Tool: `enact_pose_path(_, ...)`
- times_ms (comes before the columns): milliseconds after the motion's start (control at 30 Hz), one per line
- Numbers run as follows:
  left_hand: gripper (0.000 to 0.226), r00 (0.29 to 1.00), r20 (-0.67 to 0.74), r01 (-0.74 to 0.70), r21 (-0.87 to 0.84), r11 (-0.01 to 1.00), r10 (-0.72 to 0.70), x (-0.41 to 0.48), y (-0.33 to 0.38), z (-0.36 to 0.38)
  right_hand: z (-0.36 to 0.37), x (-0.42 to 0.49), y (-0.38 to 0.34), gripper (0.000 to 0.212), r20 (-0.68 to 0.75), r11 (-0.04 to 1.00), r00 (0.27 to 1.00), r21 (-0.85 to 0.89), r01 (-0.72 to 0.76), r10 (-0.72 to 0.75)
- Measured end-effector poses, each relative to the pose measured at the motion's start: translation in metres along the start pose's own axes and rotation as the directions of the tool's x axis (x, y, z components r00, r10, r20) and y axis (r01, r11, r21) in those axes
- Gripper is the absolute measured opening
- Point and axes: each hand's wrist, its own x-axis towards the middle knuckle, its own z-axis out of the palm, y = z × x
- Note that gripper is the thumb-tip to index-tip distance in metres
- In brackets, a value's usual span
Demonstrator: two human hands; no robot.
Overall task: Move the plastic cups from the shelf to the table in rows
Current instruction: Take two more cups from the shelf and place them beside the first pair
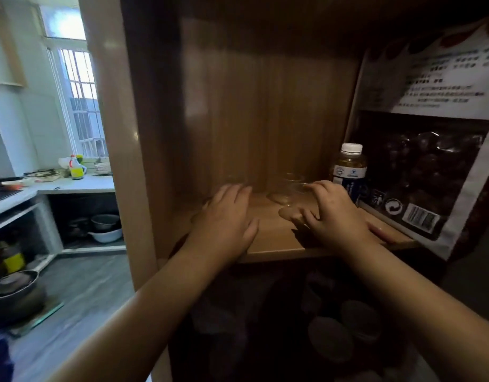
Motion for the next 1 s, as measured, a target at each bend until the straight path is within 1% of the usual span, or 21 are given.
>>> enact_pose_path(133,0.045,0.999,-0.034,0.034,-0.031,0.999,-0.035,0.005,-0.001,0.000,0.006,0.008,0.004,0.047,0.028,1.000,1.000,0.008,-0.007,0.007)
enact_pose_path(367,0.041,0.997,-0.052,0.046,-0.045,0.998,-0.048,0.012,0.000,0.003,0.005,0.011,0.007,0.042,0.005,0.997,0.998,0.033,0.064,-0.064)
enact_pose_path(500,0.032,0.996,-0.087,0.027,-0.039,0.999,-0.030,0.013,0.000,0.002,0.003,0.011,0.007,0.040,0.013,0.995,0.996,0.039,0.091,-0.091)
enact_pose_path(600,0.025,0.994,-0.106,0.015,-0.063,0.998,-0.022,0.012,0.002,-0.001,0.001,0.009,0.007,0.034,0.006,0.994,0.995,0.041,0.097,-0.097)
enact_pose_path(700,0.021,0.993,-0.116,0.009,-0.064,0.998,-0.017,0.008,0.006,-0.005,-0.003,0.004,0.003,0.026,-0.025,0.988,0.990,0.060,0.143,-0.141)
enact_pose_path(833,0.016,0.988,-0.153,-0.024,-0.098,0.995,0.009,-0.001,0.010,-0.014,-0.012,-0.006,-0.007,0.021,-0.080,0.975,0.976,0.079,0.207,-0.201)
enact_pose_path(1000,0.013,0.983,-0.184,-0.040,-0.083,0.996,0.024,-0.021,0.009,-0.029,-0.020,-0.022,-0.027,0.017,-0.087,0.956,0.959,0.095,0.277,-0.269)
